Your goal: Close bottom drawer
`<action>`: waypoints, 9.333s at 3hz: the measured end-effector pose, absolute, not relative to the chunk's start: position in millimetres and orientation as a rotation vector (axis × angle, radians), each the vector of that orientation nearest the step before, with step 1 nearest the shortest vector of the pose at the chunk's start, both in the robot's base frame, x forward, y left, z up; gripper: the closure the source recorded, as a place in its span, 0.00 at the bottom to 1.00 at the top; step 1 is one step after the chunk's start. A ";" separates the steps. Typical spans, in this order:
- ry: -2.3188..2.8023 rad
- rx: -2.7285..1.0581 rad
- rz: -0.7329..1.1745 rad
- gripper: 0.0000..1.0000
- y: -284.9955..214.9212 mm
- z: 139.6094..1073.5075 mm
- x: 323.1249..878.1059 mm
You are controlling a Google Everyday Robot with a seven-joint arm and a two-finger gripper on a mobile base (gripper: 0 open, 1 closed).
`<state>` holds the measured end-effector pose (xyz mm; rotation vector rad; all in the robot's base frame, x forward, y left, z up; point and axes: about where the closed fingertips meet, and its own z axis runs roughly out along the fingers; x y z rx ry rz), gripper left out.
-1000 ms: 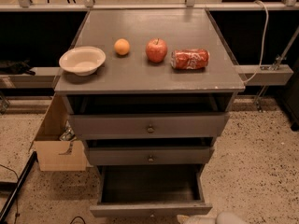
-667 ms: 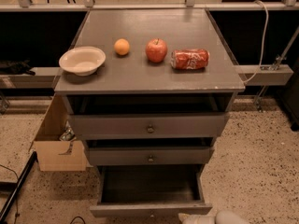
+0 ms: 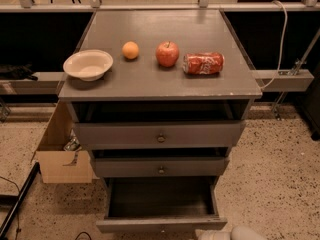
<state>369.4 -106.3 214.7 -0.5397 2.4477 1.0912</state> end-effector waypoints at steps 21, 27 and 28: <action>2.561 -0.839 0.427 1.00 -59.9 154.3 507.6; 2.544 -0.779 0.381 1.00 -52.3 157.3 569.9; 2.544 -0.779 0.381 1.00 -52.3 157.3 569.9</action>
Offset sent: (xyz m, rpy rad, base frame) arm 0.0468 0.0515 0.0717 -0.3723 -0.4194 0.2400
